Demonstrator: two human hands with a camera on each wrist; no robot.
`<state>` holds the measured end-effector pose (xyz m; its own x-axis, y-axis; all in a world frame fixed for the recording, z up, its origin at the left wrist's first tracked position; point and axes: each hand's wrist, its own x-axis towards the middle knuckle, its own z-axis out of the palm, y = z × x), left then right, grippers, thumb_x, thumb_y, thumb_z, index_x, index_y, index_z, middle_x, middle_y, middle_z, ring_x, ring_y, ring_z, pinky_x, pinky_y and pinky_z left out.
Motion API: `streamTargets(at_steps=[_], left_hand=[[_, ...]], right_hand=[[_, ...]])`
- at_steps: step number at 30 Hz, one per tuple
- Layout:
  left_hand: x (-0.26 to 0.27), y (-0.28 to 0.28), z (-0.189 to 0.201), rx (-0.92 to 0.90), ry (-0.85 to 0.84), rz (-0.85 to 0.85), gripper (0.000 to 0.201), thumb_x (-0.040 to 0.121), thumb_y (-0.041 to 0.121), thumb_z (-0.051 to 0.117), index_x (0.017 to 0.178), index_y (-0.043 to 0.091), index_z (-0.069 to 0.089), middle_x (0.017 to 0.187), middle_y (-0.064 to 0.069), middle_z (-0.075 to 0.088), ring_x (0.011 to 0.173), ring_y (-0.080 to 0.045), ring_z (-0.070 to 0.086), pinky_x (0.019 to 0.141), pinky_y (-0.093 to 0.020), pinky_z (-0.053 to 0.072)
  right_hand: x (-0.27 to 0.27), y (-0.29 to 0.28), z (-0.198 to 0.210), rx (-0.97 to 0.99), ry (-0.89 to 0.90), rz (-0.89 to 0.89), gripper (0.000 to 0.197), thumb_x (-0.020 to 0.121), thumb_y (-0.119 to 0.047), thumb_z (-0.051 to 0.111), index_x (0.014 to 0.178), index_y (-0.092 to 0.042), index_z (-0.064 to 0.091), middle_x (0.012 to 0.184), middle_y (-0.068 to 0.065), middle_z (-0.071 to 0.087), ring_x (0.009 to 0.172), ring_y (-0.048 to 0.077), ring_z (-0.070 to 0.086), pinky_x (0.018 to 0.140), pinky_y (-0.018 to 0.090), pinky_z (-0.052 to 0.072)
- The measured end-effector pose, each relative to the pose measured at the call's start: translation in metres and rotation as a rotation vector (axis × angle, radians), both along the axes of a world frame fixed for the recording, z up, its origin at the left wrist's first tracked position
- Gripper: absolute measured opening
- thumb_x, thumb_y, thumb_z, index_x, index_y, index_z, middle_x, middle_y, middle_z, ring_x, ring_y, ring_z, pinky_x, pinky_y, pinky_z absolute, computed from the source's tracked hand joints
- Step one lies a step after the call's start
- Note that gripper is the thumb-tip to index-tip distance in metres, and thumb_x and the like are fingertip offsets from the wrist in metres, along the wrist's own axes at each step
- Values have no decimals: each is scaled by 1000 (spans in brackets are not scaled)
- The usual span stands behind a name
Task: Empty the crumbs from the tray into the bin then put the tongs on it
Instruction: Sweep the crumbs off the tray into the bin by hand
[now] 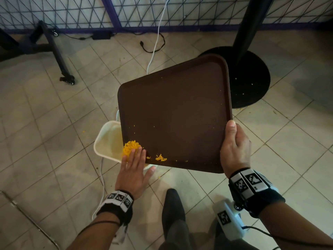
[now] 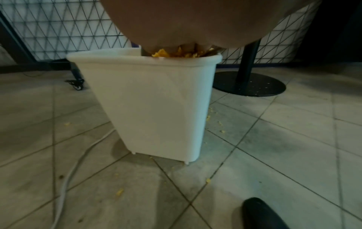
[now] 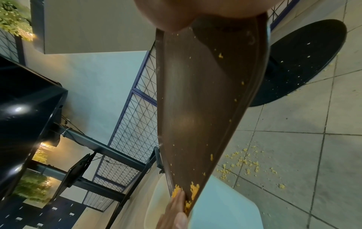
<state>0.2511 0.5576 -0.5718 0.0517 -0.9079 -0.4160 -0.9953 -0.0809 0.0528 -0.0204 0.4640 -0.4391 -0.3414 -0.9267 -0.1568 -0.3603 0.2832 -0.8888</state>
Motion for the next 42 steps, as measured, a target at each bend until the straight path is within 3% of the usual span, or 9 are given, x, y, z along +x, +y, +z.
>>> streamTargets(at_steps=[4,9,12,16,20,24,29,35,42], left_hand=[[4,-9,17,-44,77,52,80,88,70,-14,153,24,-11,164,2,-15,147,-15,-23,121,-42,-8],[-71,-5,45,-117,260,-132,70,93,66,-6,152,30,-19,160,8,-26,146,-9,-27,118,-36,-17],[-99,5,41,-102,307,-231,69,95,67,-1,152,30,-15,159,11,-28,145,-8,-27,118,-35,-18],[-72,12,25,-36,223,-145,71,89,68,-12,150,33,-17,157,12,-31,143,-7,-31,120,-40,-14],[-21,16,10,7,95,-91,72,92,68,-8,154,29,-7,163,6,-14,147,-13,-24,122,-45,-5],[12,9,9,52,-20,-50,77,91,68,-12,155,26,-2,164,5,-8,147,-19,-25,121,-44,-10],[-29,3,40,-46,135,-59,70,93,66,-8,153,30,-8,163,7,-14,146,-14,-26,121,-42,-11],[-126,12,53,-113,338,-294,65,99,64,8,154,32,-6,162,11,-18,148,-11,-21,119,-38,-13],[-49,18,17,-4,142,-106,67,92,64,-9,151,33,-11,162,8,-19,146,-12,-25,122,-44,-8]], right_hand=[[0,0,2,-6,-7,1,50,105,-40,29,94,-3,61,85,20,64,79,35,60,71,48,51],[0,-1,1,0,-15,-3,49,105,-39,29,95,-3,61,78,6,59,69,19,52,68,38,48],[-1,-1,0,-4,-13,1,49,105,-39,29,94,-3,61,78,7,59,69,17,51,69,41,49],[-3,-1,-1,1,-13,-2,50,105,-40,28,98,-4,62,88,16,65,80,32,60,74,46,52],[0,0,1,11,-21,5,50,105,-41,28,100,-4,62,89,17,65,84,33,61,75,46,52],[2,1,3,4,-22,6,50,105,-41,29,96,-3,60,86,18,64,80,34,59,71,46,52],[-1,0,2,-5,-30,7,48,105,-38,30,96,-3,61,80,8,61,69,18,53,62,30,45],[-1,1,-1,-23,6,-7,50,105,-40,29,93,-3,61,83,16,64,78,33,59,71,48,51],[0,0,0,23,-13,-11,50,105,-41,28,97,-4,60,87,17,64,80,33,60,73,47,52]])
